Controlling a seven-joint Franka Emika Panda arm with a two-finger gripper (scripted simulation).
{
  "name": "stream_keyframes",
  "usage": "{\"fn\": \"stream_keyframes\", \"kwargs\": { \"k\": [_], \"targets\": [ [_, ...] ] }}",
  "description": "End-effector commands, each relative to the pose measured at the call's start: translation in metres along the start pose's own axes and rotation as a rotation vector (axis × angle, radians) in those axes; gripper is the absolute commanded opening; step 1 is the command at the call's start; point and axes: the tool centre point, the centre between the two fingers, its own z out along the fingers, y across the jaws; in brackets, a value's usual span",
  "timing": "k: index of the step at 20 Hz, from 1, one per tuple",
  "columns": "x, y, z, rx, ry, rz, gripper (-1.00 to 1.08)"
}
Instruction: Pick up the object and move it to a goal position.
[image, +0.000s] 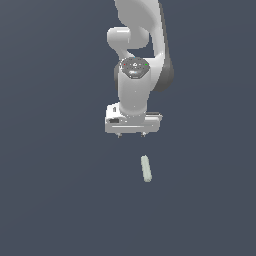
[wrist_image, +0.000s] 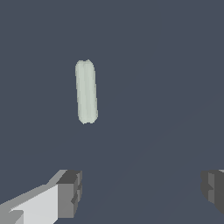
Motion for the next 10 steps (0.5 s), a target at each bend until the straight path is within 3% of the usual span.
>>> {"fn": "stream_keyframes", "kwargs": {
  "k": [1,10],
  "targets": [
    [0.0,0.0,0.0,0.0,0.0,0.0,1.0],
    [-0.003,-0.031,0.005,0.011,-0.029,-0.055,1.0]
  ]
}}
